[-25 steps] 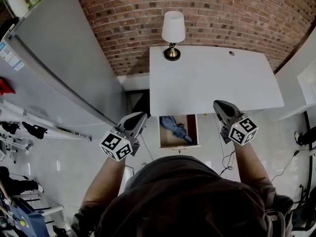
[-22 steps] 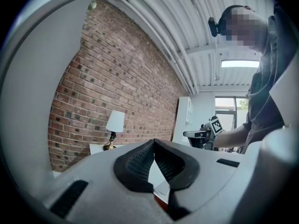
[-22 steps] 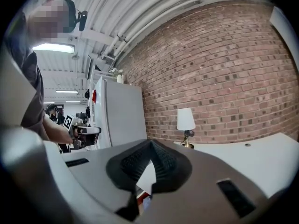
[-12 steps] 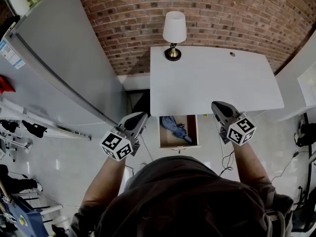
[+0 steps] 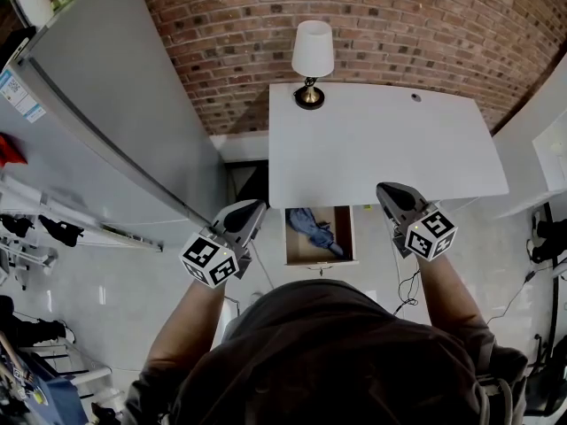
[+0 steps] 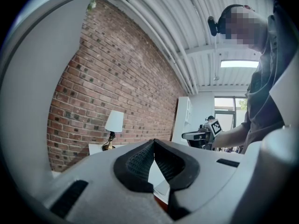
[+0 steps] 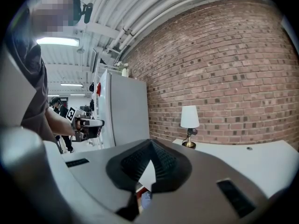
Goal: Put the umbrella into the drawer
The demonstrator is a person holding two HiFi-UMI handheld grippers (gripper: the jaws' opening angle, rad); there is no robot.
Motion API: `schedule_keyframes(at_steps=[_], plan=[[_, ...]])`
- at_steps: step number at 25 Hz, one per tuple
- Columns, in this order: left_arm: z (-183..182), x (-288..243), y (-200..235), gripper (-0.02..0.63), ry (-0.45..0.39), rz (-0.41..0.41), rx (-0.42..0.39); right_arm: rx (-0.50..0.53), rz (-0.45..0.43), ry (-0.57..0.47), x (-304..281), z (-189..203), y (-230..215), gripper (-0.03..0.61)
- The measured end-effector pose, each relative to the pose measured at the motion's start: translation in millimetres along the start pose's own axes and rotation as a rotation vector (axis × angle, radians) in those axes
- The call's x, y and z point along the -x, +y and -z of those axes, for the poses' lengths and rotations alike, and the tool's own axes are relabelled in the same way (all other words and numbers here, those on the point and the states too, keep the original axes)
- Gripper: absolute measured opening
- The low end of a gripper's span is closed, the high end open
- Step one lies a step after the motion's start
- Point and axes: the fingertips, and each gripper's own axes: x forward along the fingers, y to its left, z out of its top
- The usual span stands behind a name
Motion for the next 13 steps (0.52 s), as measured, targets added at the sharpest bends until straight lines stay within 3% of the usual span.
schedule_keyframes(at_steps=[13], plan=[[1.9,3.8,-1.8,0.0,-0.003,-0.004,0.013,-0.001,-0.011,0.007,1.5,5.5,4.9,-0.009]])
